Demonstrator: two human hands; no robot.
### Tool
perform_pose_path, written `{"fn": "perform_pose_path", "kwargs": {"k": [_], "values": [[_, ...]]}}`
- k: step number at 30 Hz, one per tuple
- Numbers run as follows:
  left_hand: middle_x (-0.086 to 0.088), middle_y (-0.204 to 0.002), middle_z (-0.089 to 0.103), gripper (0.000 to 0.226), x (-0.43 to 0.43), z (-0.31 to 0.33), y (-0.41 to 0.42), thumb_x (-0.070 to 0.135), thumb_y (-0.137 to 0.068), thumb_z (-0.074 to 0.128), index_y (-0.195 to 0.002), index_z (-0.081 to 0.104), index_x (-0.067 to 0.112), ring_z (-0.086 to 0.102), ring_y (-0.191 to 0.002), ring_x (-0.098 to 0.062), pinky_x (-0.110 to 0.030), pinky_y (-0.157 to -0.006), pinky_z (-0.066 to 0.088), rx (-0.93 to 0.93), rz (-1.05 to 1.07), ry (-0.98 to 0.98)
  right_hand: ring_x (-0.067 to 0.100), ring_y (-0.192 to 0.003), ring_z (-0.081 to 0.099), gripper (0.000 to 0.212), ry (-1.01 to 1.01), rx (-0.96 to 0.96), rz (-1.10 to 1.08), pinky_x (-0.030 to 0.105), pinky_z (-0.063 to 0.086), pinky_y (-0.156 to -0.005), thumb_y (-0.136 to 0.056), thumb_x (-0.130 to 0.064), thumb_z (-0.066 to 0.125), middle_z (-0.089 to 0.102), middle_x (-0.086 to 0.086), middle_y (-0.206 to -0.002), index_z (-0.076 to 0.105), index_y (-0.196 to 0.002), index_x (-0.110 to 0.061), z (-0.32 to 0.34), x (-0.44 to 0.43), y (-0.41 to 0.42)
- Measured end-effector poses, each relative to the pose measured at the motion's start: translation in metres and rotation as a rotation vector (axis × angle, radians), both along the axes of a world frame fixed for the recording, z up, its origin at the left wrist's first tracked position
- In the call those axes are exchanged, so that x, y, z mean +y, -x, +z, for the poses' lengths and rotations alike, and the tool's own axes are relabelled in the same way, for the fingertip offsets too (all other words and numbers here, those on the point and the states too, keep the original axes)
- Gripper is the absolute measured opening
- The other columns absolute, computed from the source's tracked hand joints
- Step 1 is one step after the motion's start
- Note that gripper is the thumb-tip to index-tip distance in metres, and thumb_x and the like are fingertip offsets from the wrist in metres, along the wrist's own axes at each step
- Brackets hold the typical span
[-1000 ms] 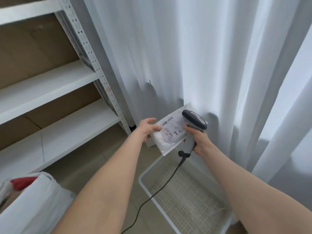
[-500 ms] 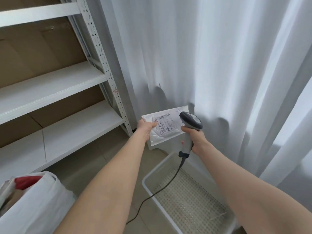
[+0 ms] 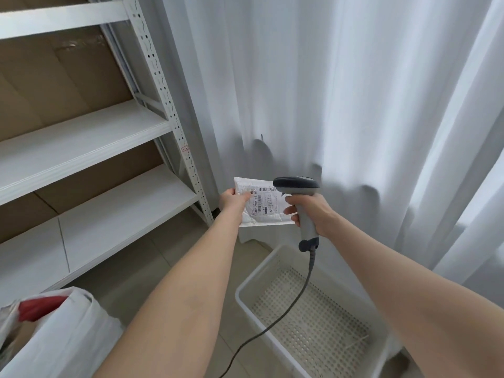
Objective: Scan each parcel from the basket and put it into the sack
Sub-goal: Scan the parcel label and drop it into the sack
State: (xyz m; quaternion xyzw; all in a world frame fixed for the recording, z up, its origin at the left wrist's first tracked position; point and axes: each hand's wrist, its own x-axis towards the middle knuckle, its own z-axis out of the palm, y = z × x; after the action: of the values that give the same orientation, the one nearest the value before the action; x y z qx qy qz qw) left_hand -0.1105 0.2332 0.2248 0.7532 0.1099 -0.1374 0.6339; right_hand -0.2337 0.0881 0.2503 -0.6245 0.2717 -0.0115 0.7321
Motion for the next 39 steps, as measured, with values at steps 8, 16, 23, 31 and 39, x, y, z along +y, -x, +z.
{"fn": "perform_pose_path", "kwargs": {"k": [8,16,23,31,39], "values": [[-0.011,-0.109,0.068,0.02,0.009,-0.001,-0.009,0.008,-0.087,0.068,-0.106,0.066,0.004,0.065,-0.095,-0.026,-0.031,-0.084,0.052,-0.015,0.034,-0.037,0.018,-0.045,0.046,0.004,0.026,0.066,0.021,0.025,0.039,-0.048,-0.086,-0.007,0.061,0.058,0.011,-0.062,0.062,-0.09,-0.006,0.005,0.005,-0.001],[-0.013,-0.11,0.069,0.018,0.02,0.002,-0.013,0.009,-0.088,0.067,-0.105,0.066,0.003,0.067,-0.099,-0.029,-0.036,-0.087,0.054,0.019,0.059,-0.045,0.018,-0.046,0.048,0.009,0.075,0.101,0.058,0.024,0.041,-0.047,-0.085,-0.008,0.06,0.058,0.01,-0.061,0.061,-0.094,-0.006,0.014,0.01,-0.006],[-0.012,-0.11,0.069,0.017,0.033,0.004,-0.018,0.009,-0.088,0.066,-0.105,0.066,0.004,0.067,-0.098,-0.028,-0.036,-0.086,0.055,0.024,0.059,-0.027,0.018,-0.045,0.048,0.008,0.066,0.115,0.054,0.023,0.04,-0.046,-0.084,-0.007,0.06,0.056,0.01,-0.059,0.06,-0.093,-0.006,0.016,0.027,-0.013],[-0.011,-0.108,0.07,0.014,0.054,0.001,-0.023,0.01,-0.089,0.066,-0.102,0.067,0.005,0.068,-0.096,-0.028,-0.039,-0.087,0.056,0.033,0.038,-0.037,0.017,-0.048,0.051,0.012,0.03,0.115,0.054,0.025,0.042,-0.048,-0.086,-0.009,0.062,0.063,0.013,-0.07,0.063,-0.097,-0.007,0.008,0.051,-0.018],[-0.007,-0.096,0.068,0.015,0.105,0.011,-0.009,0.011,-0.082,0.074,-0.093,0.064,0.01,0.066,-0.085,-0.024,-0.033,-0.078,0.054,-0.029,-0.068,-0.093,0.02,-0.064,0.059,0.019,0.01,-0.01,-0.065,0.028,0.049,-0.054,-0.082,-0.004,0.071,0.061,0.008,-0.084,0.064,-0.098,-0.007,-0.01,0.087,-0.007]]}}
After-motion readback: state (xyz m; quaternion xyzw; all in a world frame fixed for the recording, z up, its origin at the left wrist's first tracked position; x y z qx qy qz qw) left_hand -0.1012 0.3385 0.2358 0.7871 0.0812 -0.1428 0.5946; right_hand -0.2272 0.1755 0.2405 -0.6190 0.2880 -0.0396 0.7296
